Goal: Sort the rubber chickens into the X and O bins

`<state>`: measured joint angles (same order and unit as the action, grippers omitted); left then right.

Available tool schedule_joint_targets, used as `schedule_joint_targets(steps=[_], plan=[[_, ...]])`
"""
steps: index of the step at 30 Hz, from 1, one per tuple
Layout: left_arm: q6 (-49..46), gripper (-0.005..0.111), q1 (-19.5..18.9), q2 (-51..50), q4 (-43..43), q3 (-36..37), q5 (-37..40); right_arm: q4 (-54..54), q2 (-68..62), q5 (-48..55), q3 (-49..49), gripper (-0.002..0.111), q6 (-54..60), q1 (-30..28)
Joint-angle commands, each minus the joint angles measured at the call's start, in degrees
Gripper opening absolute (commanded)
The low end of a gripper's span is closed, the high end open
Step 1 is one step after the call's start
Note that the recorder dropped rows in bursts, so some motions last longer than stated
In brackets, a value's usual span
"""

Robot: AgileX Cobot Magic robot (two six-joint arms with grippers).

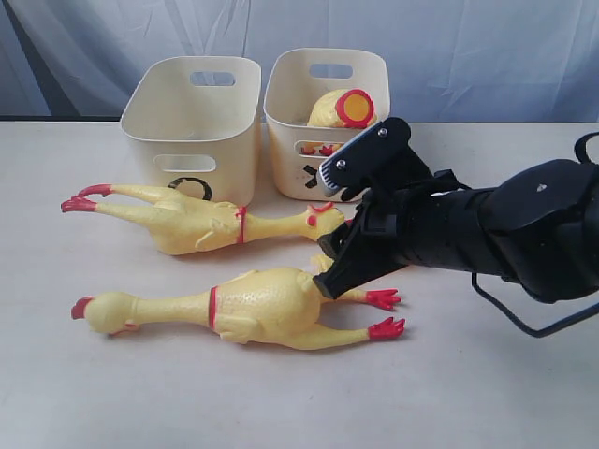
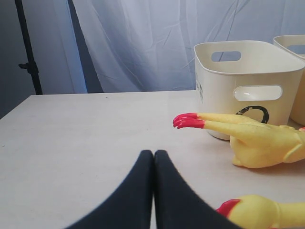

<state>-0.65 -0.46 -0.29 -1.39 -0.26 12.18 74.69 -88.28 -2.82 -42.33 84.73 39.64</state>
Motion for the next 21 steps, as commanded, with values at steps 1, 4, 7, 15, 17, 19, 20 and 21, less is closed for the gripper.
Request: schedule_joint_targets(steps=[1,4,7,15,17,19,20,21], plan=[[0.1,0.0,0.0,0.3,-0.2,0.3,-0.6,-0.8,0.5,1.4,0.3,0.055,-1.4,-0.3],[0.1,0.0,0.0,0.3,-0.2,0.3,-0.6,-13.3,0.5,2.4,0.3,0.055,-9.9,-0.3],[0.1,0.0,0.0,0.3,-0.2,0.3,-0.6,-31.1,-0.1,2.2,0.3,0.055,-23.5,-0.3],[0.1,0.0,0.0,0.3,-0.2,0.3,-0.6,-58.7,-1.3,3.1,0.3,0.055,-53.4,-0.6],[0.1,0.0,0.0,0.3,-0.2,0.3,-0.6,-62.7,-1.3,2.8,0.3,0.055,-63.4,-1.5],[0.1,0.0,0.0,0.3,-0.2,0.3,-0.6,-65.2,-1.3,3.6,0.3,0.055,-72.6,-3.1],[0.1,0.0,0.0,0.3,-0.2,0.3,-0.6,-65.7,-1.3,4.2,0.2,0.055,-75.8,-4.0],[0.1,0.0,0.0,0.3,-0.2,0.3,-0.6,-65.7,-1.3,4.8,0.1,0.055,-78.5,-4.8]])
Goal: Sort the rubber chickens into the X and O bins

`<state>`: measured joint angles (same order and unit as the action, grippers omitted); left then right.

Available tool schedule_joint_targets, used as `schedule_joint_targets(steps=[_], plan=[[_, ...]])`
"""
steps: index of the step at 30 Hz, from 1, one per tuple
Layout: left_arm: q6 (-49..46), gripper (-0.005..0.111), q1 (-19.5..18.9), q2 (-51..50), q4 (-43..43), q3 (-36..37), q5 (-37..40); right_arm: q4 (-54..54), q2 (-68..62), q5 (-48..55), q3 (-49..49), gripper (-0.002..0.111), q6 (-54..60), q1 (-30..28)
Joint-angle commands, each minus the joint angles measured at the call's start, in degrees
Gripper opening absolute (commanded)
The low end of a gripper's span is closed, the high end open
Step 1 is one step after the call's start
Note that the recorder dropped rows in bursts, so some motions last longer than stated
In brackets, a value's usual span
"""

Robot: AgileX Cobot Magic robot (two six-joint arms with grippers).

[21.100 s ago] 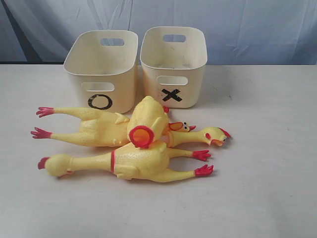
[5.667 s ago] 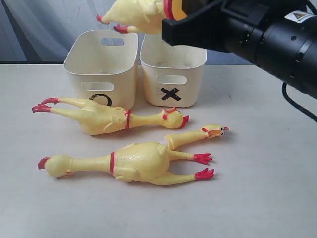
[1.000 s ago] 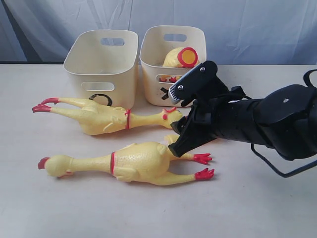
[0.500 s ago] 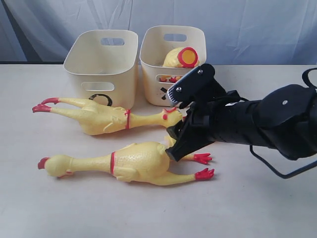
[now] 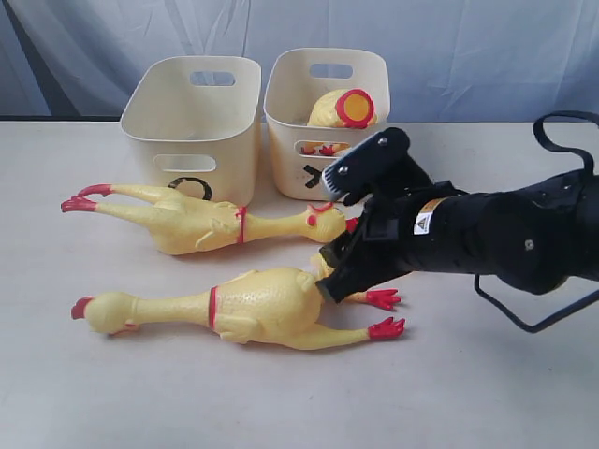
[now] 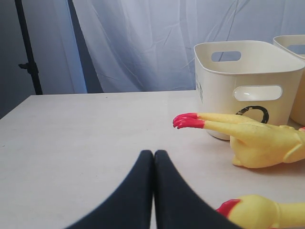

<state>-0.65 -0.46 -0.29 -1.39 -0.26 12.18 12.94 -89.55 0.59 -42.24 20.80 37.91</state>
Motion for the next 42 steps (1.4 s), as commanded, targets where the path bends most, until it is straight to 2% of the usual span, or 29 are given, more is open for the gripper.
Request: schedule_joint_targets(steps=[1,5,12,17,24,28,31,42], plan=[[0.1,0.0,0.0,0.3,-0.2,0.3,-0.6,-3.9,0.0,2.0,-0.2,0.055,-16.1,-3.9],[0.1,0.0,0.0,0.3,-0.2,0.3,-0.6,-3.9,0.0,4.5,-1.5,0.055,-18.4,-5.9],[0.1,0.0,0.0,0.3,-0.2,0.3,-0.6,-11.4,-3.6,14.6,-6.9,0.055,-35.1,-8.3],[0.1,0.0,0.0,0.3,-0.2,0.3,-0.6,-10.3,-7.7,16.8,-8.4,0.055,-37.6,-8.3],[0.1,0.0,0.0,0.3,-0.2,0.3,-0.6,2.1,-9.4,12.4,-9.1,0.055,-37.9,-8.1],[0.1,0.0,0.0,0.3,-0.2,0.3,-0.6,-0.3,-11.0,12.7,-10.5,0.055,-49.6,-8.1],[0.1,0.0,0.0,0.3,-0.2,0.3,-0.6,-1.3,-12.4,12.0,-10.6,0.055,-54.1,-8.1],[0.1,0.0,0.0,0.3,-0.2,0.3,-0.6,4.3,-14.9,5.9,-10.6,0.055,-55.5,-8.1]])
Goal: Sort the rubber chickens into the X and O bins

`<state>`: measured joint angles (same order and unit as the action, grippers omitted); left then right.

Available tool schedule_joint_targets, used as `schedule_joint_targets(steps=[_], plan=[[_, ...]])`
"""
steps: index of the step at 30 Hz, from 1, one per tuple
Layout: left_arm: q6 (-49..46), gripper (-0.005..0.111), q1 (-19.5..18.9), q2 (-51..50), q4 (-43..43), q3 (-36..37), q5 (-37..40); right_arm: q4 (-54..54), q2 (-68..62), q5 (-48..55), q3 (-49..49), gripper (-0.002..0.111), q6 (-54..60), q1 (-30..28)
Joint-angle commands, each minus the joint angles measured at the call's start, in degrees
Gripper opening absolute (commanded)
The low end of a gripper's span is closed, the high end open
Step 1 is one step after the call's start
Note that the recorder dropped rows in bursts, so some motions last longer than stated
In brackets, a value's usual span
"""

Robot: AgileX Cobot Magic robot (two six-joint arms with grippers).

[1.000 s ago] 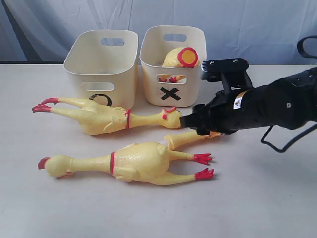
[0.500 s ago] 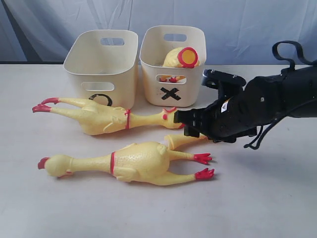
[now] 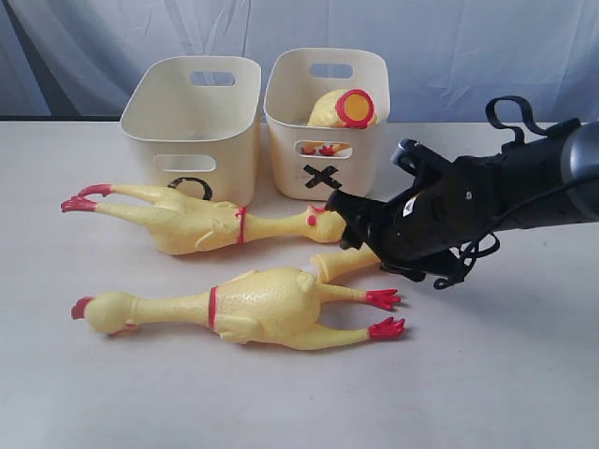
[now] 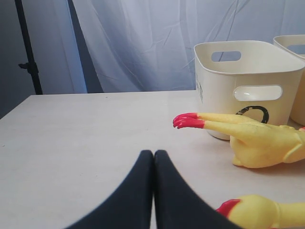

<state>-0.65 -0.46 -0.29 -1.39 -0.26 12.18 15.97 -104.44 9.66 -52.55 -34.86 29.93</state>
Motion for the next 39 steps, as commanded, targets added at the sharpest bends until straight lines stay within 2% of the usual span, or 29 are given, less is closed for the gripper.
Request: schedule_joint_targets(steps=[1,39], plan=[[0.1,0.0,0.0,0.3,-0.2,0.3,-0.6,1.3,-0.1,-3.7,-0.3,0.055,0.2,-0.2],[0.1,0.0,0.0,0.3,-0.2,0.3,-0.5,5.1,-5.1,-5.7,-0.6,0.055,0.2,-0.2]])
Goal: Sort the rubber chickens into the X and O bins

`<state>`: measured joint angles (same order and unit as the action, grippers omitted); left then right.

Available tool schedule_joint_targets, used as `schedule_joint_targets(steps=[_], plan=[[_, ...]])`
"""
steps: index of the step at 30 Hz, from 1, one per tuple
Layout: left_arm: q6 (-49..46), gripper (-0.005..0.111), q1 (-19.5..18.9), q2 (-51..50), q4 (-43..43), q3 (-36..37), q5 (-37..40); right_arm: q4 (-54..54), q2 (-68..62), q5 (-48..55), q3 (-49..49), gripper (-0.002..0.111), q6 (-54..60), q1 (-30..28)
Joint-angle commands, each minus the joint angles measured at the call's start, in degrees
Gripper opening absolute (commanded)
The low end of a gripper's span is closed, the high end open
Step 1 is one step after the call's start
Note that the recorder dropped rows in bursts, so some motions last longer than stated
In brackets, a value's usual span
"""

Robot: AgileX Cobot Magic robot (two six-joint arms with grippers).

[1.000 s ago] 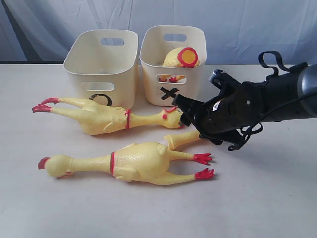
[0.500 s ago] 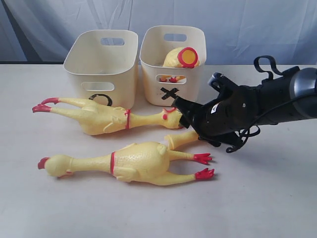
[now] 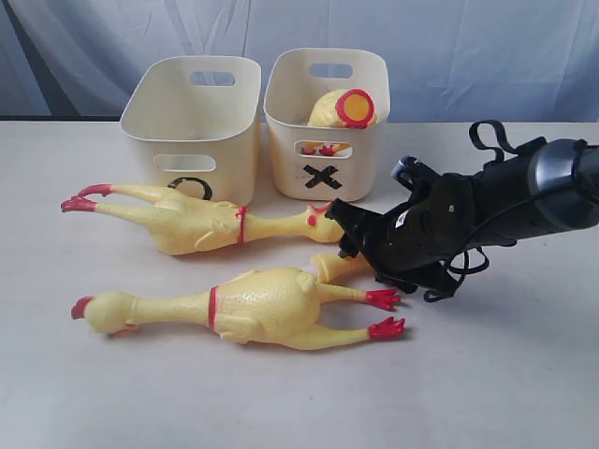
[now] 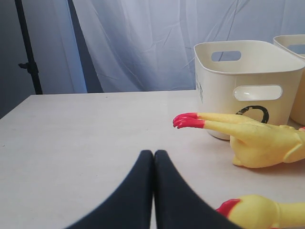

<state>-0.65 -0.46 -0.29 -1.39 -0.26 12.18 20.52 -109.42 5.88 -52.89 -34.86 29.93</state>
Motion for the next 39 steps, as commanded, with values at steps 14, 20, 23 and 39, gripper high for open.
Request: schedule_joint_targets(steps=[14,20,23,39], plan=[[0.1,0.0,0.0,0.3,-0.2,0.3,-0.5,2.6,-2.0,-4.1,-0.2,0.055,0.2,-0.5],[0.1,0.0,0.0,0.3,-0.2,0.3,-0.5,3.7,-2.1,-4.6,-0.2,0.055,0.2,-1.9],[0.1,0.0,0.0,0.3,-0.2,0.3,-0.5,4.6,-2.1,-5.4,-0.2,0.055,0.2,-1.9],[0.1,0.0,0.0,0.3,-0.2,0.3,-0.5,5.5,-2.3,-6.2,-0.2,0.02,0.3,-1.9]])
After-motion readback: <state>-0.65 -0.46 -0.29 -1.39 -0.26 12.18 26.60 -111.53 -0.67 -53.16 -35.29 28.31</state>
